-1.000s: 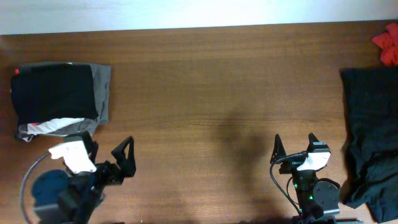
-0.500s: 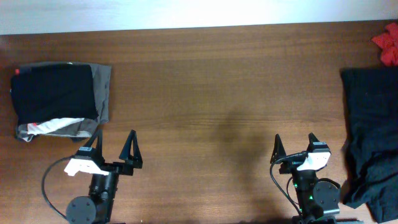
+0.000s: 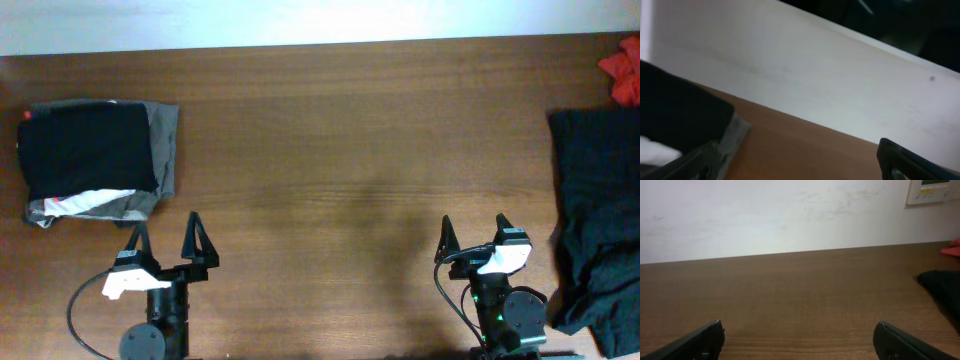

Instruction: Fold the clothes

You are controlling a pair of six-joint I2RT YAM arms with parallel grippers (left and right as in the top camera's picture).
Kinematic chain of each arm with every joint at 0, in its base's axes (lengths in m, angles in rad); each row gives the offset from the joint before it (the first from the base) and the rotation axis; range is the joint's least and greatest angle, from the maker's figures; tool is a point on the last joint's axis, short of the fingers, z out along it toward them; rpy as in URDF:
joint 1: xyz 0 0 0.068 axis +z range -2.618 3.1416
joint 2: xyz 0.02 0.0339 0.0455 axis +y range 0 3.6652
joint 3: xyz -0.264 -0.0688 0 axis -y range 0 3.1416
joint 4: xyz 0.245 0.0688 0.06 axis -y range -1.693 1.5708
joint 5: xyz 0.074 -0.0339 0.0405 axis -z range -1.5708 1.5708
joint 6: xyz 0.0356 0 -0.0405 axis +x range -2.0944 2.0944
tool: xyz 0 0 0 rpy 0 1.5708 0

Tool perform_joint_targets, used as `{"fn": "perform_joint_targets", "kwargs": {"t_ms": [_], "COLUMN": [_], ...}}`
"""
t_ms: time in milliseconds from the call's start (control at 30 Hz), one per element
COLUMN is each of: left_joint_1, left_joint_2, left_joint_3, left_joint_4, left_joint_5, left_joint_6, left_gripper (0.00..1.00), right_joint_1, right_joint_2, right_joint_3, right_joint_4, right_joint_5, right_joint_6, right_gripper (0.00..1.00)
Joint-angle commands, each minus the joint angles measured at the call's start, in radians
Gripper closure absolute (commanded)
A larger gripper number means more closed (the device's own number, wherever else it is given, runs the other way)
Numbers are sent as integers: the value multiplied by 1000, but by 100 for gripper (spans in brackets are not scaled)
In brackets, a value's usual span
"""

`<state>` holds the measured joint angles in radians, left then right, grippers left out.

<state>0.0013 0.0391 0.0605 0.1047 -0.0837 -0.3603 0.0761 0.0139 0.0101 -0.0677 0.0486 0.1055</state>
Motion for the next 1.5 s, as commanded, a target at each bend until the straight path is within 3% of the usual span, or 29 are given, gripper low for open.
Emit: {"fn": "perform_joint_targets", "kwargs": {"t_ms": [0, 300, 500, 667, 1467], "left_joint_1": [-5, -5, -6, -20, -25], "left_joint_2": [-23, -34, -34, -34, -33], "left_joint_3": [-30, -45, -50, -51, -50], "left_joint_4": [-16, -62, -118, -188, -188], "left_joint_5": [-78, -71, 50, 56, 66], "left_joint_6": [31, 231, 408, 434, 433], "left_gripper": [1, 1, 1, 1, 1], "right_joint_1": [-6, -6, -6, -6, -6], "right_joint_2": [-10, -10, -10, -10, -10], "right_joint_3": [-5, -5, -5, -5, -5], "right_joint_4": [-8, -8, -8, -8, -8], "right_joint_5": [9, 9, 9, 9, 9], "right_joint_6": [5, 5, 5, 5, 5], "right_gripper": [1, 1, 1, 1, 1]}}
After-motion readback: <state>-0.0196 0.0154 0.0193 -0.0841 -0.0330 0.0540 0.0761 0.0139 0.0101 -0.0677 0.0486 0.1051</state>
